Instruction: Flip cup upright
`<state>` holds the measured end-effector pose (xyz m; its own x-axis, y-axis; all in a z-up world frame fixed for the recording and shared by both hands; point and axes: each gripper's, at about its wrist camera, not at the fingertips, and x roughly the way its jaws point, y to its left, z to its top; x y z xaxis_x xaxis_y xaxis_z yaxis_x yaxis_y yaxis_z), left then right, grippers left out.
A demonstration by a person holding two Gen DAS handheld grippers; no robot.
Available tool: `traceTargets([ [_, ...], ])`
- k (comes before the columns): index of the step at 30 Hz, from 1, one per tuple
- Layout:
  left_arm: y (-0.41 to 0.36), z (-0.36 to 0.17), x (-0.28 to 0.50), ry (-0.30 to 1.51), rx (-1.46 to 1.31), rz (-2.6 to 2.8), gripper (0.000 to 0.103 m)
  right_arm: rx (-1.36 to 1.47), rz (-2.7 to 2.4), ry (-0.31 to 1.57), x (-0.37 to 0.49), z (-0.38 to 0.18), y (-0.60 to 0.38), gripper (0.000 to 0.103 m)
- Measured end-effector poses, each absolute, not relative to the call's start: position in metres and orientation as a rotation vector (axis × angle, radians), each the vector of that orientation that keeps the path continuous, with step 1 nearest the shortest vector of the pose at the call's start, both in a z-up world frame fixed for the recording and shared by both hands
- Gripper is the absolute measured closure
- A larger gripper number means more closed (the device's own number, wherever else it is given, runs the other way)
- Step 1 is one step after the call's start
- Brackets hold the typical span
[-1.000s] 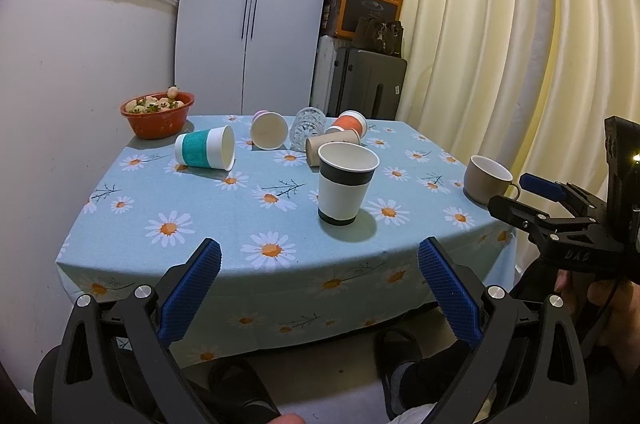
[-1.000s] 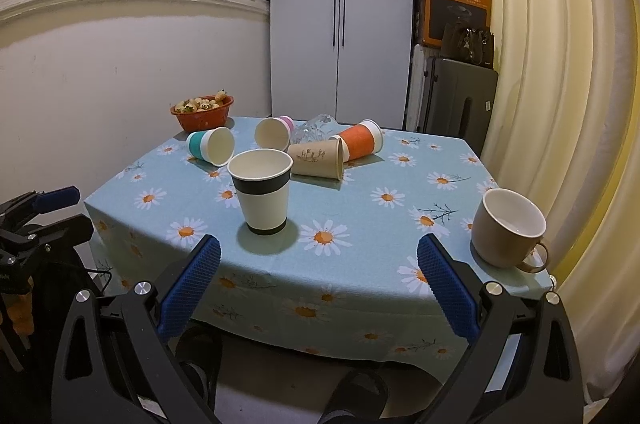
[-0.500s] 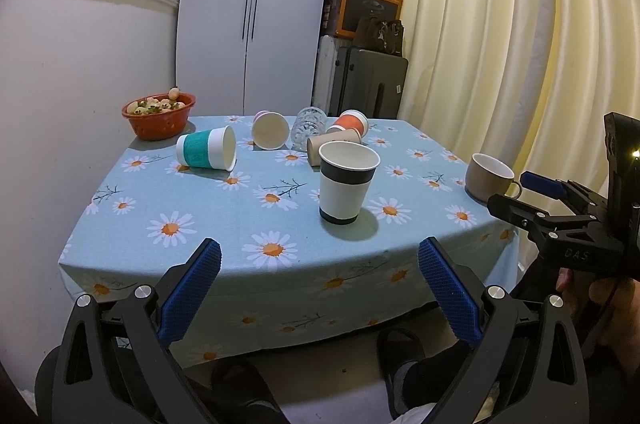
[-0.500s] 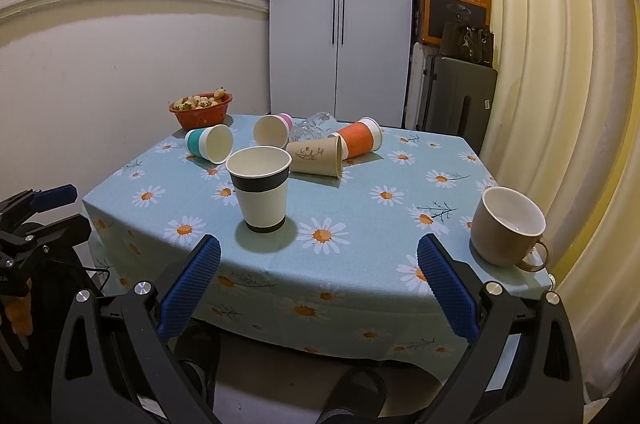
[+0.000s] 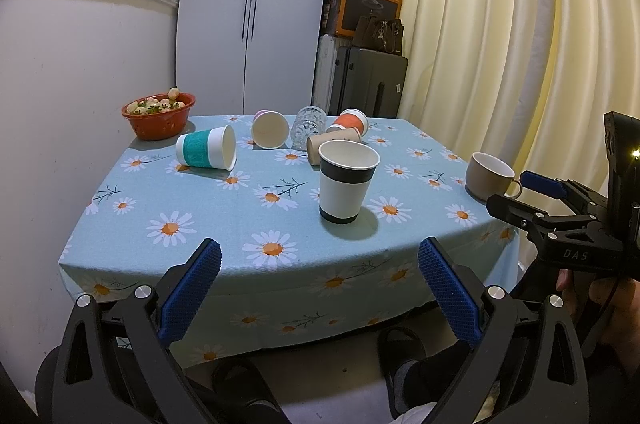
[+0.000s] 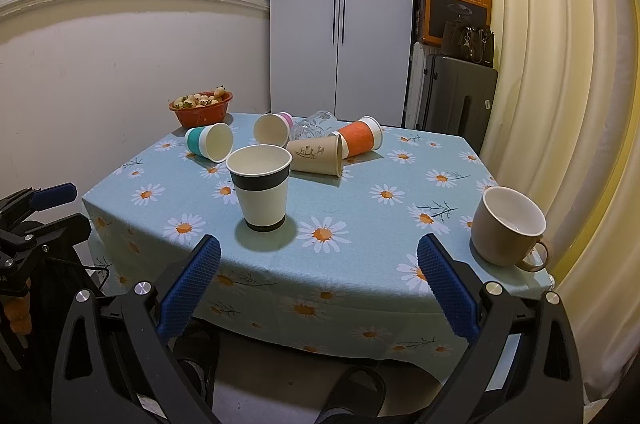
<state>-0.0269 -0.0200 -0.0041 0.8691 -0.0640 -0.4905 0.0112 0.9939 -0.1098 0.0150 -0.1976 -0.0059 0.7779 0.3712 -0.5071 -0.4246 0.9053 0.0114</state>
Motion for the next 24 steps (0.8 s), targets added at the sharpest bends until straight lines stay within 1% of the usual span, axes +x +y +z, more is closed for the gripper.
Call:
traceTargets([
  [24, -0.0214, -0.0046, -0.0270, 0.517, -0.096, -0.042, 0.007, -0.107, 0.428, 0.531, 0.0149, -0.0082, -0.1978, 0.005],
])
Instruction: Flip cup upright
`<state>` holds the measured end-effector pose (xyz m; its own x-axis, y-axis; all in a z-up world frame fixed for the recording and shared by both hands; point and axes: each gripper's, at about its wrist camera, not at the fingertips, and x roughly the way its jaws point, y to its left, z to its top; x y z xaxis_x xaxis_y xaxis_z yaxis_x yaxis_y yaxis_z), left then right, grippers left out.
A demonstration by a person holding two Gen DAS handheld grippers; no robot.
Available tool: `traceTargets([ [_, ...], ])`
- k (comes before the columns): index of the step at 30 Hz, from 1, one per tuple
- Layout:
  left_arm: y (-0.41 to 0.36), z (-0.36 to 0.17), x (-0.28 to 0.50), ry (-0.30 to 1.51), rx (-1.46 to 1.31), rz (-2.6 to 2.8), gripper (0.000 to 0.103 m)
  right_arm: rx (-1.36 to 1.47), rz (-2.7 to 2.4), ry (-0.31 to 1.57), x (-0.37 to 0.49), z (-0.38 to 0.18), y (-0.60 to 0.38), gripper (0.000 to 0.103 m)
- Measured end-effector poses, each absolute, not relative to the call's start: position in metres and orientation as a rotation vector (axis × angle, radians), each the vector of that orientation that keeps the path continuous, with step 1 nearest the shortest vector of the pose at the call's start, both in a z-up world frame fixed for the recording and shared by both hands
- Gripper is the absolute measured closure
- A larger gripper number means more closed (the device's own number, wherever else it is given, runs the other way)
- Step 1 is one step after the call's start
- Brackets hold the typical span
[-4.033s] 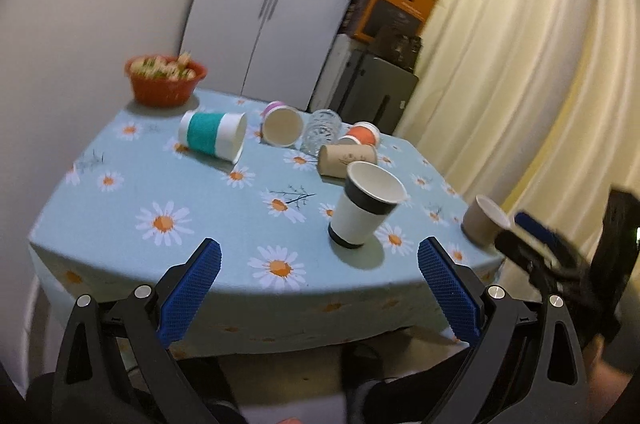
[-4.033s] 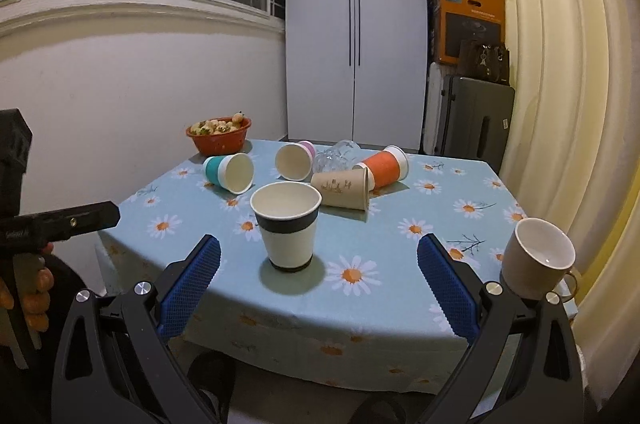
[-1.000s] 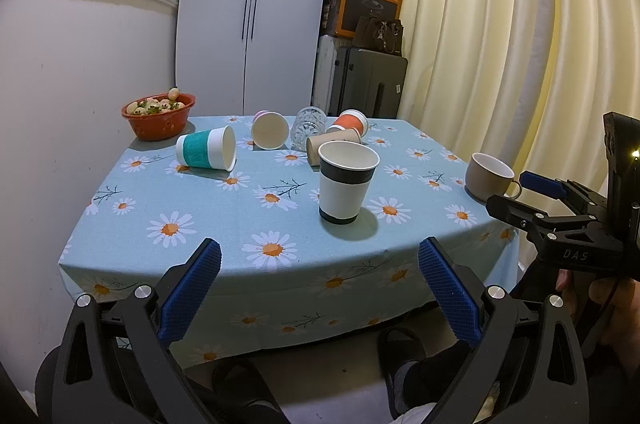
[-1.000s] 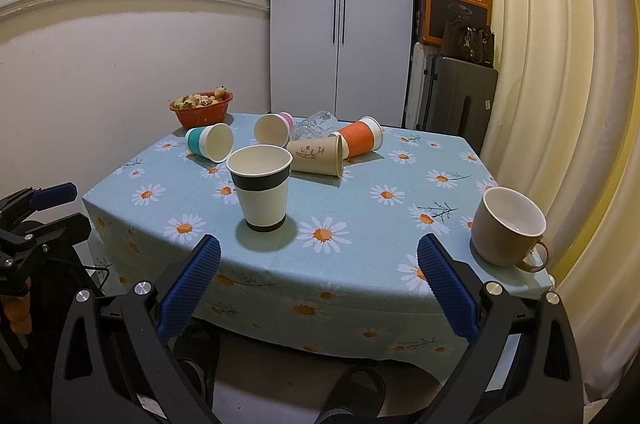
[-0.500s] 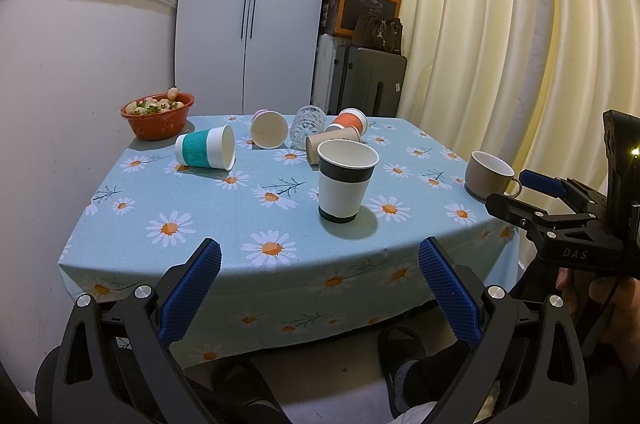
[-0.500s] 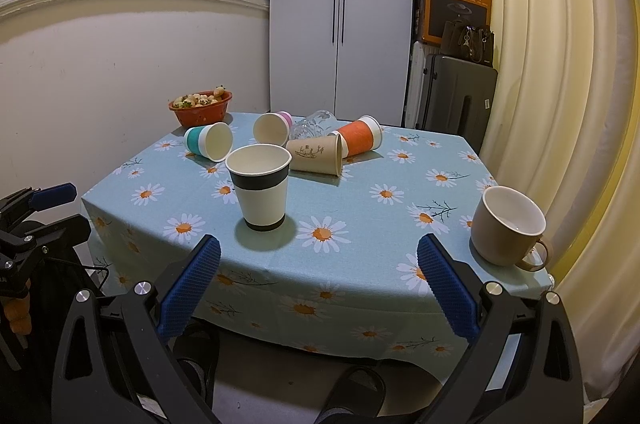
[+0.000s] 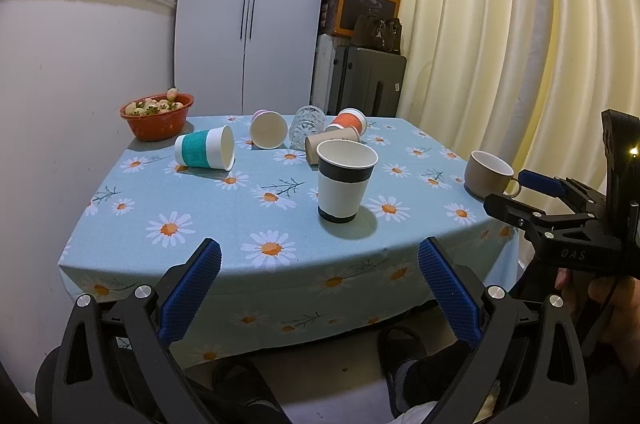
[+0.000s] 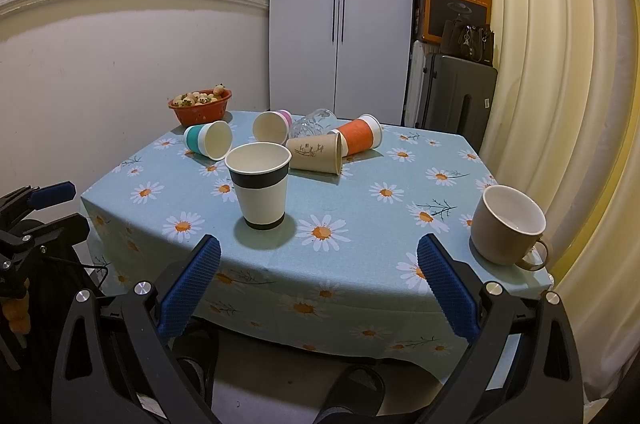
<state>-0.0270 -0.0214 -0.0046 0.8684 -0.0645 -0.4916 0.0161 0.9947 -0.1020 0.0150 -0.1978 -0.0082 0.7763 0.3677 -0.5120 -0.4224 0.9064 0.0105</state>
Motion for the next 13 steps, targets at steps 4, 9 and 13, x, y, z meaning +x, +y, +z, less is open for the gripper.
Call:
traceTargets([
  [4, -0.0256, -0.0043, -0.0281, 0.513, -0.072, -0.047, 0.007, -0.107, 0.425, 0.532, 0.0141, -0.0092, -0.2000, 0.005],
  [9, -0.0245, -0.0044, -0.0270, 0.516, -0.076, -0.039, 0.007, -0.108, 0.425, 0.533, 0.0137, -0.0092, -0.2004, 0.005],
  [13, -0.0234, -0.0043, -0.0273, 0.515, -0.080, -0.037, 0.007, -0.109, 0.425, 0.533, 0.0143, -0.0089, -0.1998, 0.005],
])
